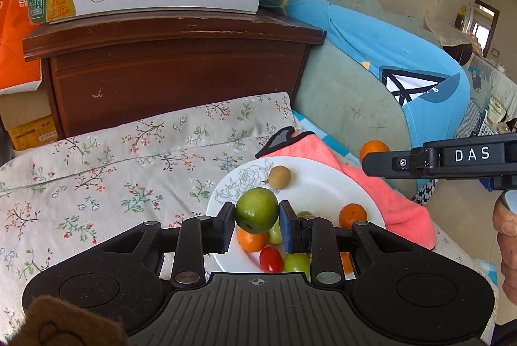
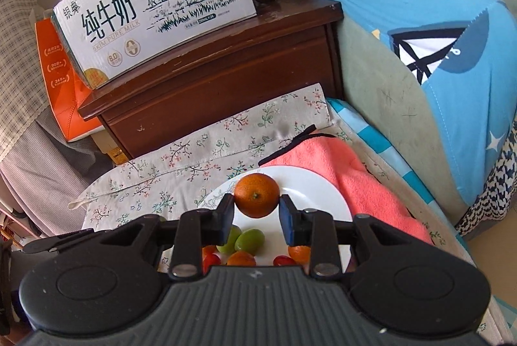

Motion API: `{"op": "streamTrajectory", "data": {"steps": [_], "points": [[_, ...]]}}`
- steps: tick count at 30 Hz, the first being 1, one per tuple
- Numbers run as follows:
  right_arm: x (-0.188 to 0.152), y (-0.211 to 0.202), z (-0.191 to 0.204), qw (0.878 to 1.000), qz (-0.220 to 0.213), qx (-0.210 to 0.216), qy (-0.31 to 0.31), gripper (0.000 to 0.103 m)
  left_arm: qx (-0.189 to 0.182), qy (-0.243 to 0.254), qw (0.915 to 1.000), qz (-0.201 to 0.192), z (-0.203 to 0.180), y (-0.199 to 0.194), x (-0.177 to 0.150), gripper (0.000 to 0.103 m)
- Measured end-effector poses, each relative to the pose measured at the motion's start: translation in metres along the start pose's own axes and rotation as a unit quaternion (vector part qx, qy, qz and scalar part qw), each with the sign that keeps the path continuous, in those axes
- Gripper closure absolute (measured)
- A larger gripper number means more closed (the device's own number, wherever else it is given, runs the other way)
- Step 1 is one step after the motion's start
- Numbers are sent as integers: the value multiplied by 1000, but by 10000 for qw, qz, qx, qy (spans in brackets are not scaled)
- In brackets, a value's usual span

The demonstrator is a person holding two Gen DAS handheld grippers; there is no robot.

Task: Organize fruits
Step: 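Carry the green fruit and mandarin onto the white plate and open both tools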

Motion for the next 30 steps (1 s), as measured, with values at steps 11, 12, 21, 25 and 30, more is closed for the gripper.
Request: {"op": "streamTrajectory", "data": {"steps": [11,12,21,25,30], "points": [[1,44,-13,9989,355,-297,110,73,-27,-182,9998,112,-3,47,11,76],[0,47,-14,9987,385,-323,119,73,-35,-195,9997,131,-4,50,11,76],[-4,62,-17,9974,568,-385,220,71,-19,-242,9996,157,-6,61,10,74],[-2,58,-15,9980,472,-353,217,71,-34,-317,9995,73,-6,51,14,71],[1,50,-8,9990,336,-253,154,71,85,-375,9992,-68,-4,30,19,65]]}}
Point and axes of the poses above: each gripper's, at about its wrist camera, not at the fingertips, and y roughly the way its jaws point, z to its left, x to its top, the point moved 2 cm from there along y, roughly the way its jaws point, and after that the axes turned 5 degrees about z, right-handed, at the moved point
